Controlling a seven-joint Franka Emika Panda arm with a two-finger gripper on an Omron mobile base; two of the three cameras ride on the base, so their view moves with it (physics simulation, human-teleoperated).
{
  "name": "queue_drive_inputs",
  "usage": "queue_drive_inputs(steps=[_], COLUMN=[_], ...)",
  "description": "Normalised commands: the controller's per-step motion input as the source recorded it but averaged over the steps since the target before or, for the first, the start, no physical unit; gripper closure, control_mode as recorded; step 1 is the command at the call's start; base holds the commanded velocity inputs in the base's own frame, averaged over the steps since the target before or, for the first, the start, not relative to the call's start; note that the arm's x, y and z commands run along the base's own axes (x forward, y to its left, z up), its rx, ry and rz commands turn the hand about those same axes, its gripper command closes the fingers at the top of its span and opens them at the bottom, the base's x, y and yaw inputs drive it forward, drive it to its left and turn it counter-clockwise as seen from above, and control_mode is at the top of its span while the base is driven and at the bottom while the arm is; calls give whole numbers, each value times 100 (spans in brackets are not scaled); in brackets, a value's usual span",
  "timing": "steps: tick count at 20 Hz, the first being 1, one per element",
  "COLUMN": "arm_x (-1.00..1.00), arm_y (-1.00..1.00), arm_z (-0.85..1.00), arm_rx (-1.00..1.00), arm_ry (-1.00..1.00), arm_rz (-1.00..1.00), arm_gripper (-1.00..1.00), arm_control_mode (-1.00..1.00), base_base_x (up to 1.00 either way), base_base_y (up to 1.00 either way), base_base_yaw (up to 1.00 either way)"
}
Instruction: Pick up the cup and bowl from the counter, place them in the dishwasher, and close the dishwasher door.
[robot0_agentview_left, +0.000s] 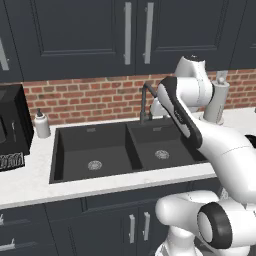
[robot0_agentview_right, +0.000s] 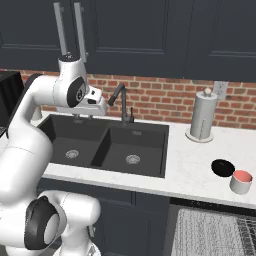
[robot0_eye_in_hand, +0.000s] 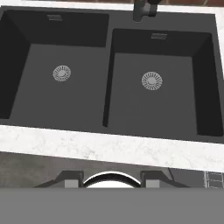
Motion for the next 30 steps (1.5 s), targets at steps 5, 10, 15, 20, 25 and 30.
queue_drive_inputs(steps=[5, 10, 15, 20, 25, 30], arm_x=[0, 0, 0, 0, 0, 0], arm_y=[0, 0, 0, 0, 0, 0], arm_z=[0, 0, 0, 0, 0, 0], arm_rx=[0, 0, 0, 0, 0, 0], arm_ry=[0, 0, 0, 0, 0, 0], arm_rz=[0, 0, 0, 0, 0, 0], arm_gripper=[-100, -100, -100, -100, -100, -100], arm_control_mode=[100, 100, 100, 100, 100, 100], base_base_x=[0, -3, 0, 0, 1, 7], base_base_y=[0, 0, -4, 0, 0, 0], base_base_yaw=[0, -1, -32, -64, -68, -62])
